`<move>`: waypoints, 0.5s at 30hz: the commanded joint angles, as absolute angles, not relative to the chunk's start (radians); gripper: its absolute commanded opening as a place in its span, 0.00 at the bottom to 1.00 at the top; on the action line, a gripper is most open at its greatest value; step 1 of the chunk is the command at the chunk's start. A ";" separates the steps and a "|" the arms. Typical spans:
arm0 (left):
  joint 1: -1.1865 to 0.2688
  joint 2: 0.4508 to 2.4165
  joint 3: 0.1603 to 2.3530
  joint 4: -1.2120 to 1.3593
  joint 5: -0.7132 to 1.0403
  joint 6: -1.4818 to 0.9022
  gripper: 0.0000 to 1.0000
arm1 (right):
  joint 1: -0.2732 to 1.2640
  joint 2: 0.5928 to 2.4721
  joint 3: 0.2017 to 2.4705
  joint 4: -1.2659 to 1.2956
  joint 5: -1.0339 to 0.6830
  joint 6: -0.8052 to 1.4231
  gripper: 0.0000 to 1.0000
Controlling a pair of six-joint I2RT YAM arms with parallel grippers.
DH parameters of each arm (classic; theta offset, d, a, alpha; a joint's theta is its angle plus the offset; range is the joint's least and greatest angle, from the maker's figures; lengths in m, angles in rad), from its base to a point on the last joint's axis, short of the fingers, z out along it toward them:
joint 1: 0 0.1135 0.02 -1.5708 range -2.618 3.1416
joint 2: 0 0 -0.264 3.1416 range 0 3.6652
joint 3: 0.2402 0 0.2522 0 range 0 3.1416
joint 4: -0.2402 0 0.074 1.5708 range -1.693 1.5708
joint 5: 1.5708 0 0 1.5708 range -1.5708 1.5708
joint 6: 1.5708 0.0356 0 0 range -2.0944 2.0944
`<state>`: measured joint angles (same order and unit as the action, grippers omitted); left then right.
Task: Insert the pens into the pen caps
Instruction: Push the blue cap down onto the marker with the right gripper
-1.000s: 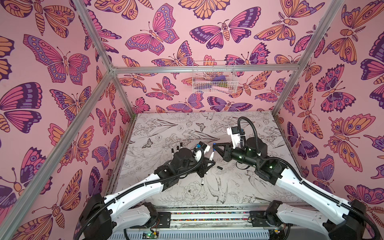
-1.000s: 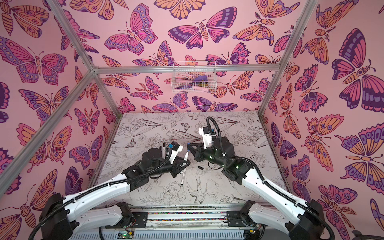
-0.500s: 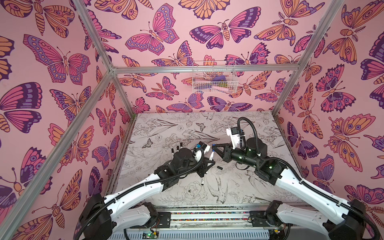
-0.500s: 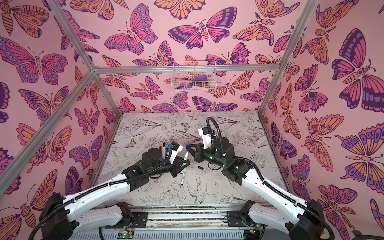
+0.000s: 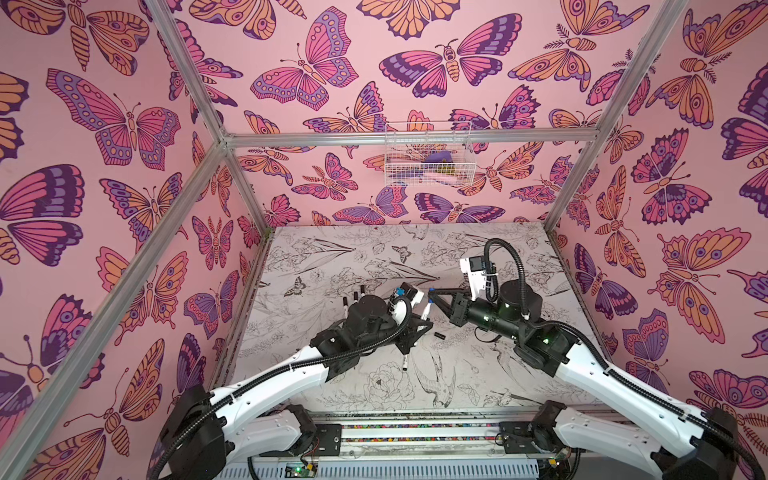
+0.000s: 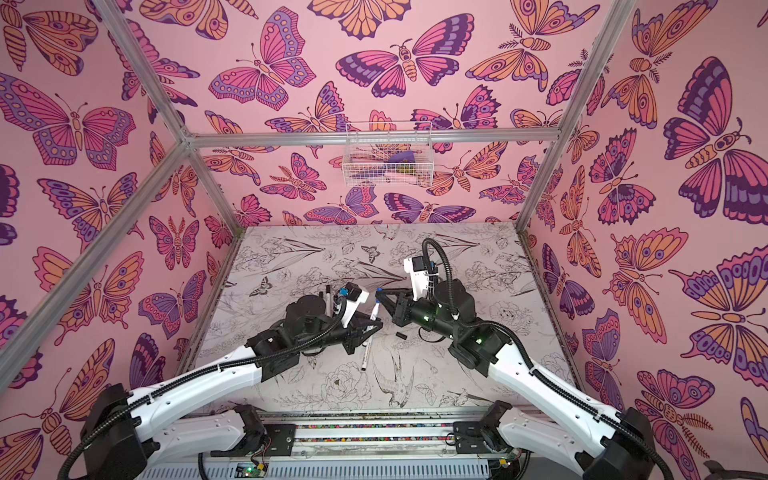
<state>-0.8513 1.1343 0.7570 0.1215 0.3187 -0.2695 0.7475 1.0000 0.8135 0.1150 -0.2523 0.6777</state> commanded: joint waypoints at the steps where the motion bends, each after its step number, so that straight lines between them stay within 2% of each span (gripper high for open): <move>1: -0.848 1.140 0.795 0.206 0.319 -0.258 0.00 | 0.749 1.000 0.813 0.101 -0.253 0.684 0.00; 15: -0.847 1.123 0.778 0.210 0.290 -0.265 0.00 | 0.755 1.044 0.834 0.118 -0.280 0.682 0.00</move>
